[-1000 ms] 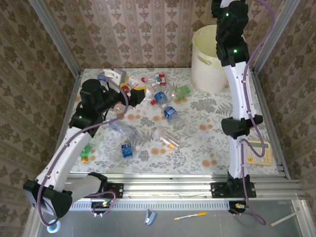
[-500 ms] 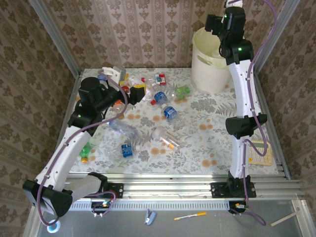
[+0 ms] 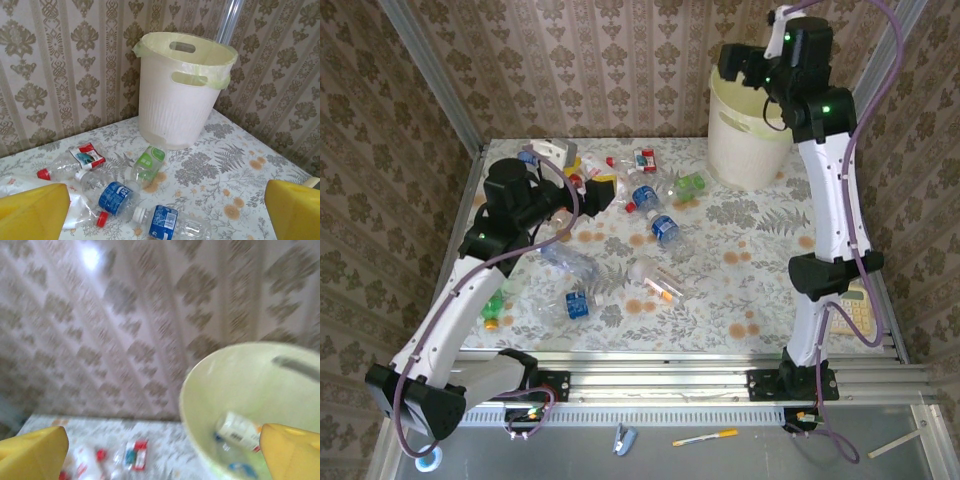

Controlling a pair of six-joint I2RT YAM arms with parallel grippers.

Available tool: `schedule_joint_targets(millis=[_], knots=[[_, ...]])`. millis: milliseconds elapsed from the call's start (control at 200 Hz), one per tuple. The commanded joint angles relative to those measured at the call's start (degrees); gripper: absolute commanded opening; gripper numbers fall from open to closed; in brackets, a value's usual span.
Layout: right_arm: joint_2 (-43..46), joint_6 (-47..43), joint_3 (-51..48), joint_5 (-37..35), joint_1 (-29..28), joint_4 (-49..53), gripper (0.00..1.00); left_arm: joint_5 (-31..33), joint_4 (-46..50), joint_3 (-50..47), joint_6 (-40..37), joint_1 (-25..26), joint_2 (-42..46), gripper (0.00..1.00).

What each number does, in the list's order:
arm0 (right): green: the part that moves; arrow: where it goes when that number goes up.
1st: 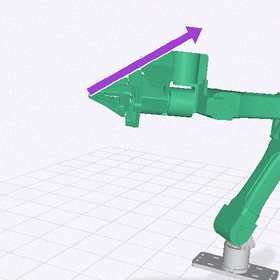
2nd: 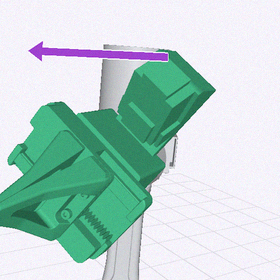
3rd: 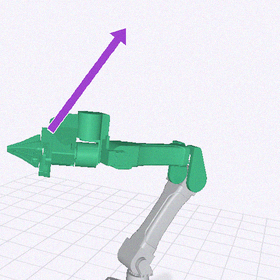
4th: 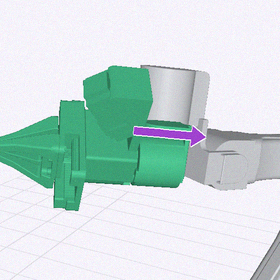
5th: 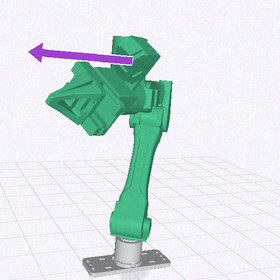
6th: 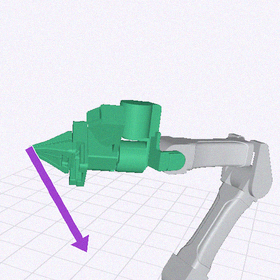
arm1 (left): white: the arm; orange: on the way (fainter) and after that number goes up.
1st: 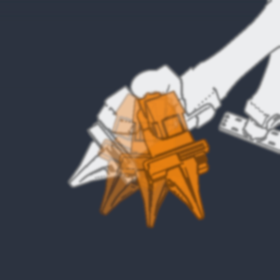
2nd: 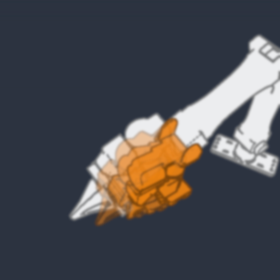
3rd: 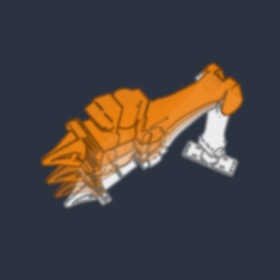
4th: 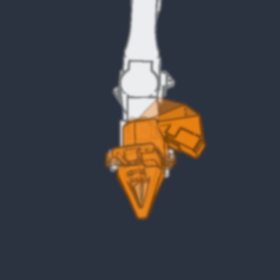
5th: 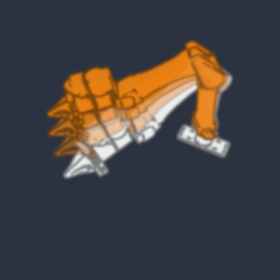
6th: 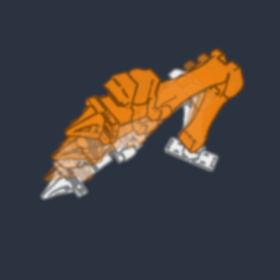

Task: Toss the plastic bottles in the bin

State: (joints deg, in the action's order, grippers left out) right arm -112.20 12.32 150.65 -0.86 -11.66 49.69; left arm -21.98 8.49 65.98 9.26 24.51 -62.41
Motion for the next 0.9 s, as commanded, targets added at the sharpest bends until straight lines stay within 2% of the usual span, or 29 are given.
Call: schedule_joint_targets(millis=[0,95,165,255,315,450,650,895], knots=[[0.8,-2.4,-3.0,7.9,-5.0,11.4,1.00,1.6,1.5,-1.3,2.0,0.5,2.2,1.00],[1.4,-6.8,-8.4,7.7,-10.0,18.0,1.00,2.5,1.2,-2.4,2.2,0.4,3.4,1.00],[3.2,-8.0,-16.6,6.6,-13.3,18.8,1.00,3.0,1.1,-3.1,2.3,0.4,4.3,1.00],[7.3,-6.9,-29.7,8.5,-16.0,14.6,1.00,3.2,1.2,-3.7,2.3,0.6,5.1,1.00],[10.9,-6.0,-39.3,12.3,-17.4,9.7,1.00,3.5,1.5,-3.9,2.3,0.5,5.6,1.00],[16.1,-4.7,-53.7,16.2,-18.9,3.6,1.00,4.0,2.1,-4.1,2.3,0.6,6.5,1.00],[17.9,-4.5,-65.0,19.2,-20.9,1.0,1.00,4.2,2.9,-4.3,2.2,0.6,7.1,1.00],[15.4,-5.8,-69.0,18.2,-23.6,1.5,0.99,4.4,3.6,-4.1,1.7,0.6,7.9,1.00]])
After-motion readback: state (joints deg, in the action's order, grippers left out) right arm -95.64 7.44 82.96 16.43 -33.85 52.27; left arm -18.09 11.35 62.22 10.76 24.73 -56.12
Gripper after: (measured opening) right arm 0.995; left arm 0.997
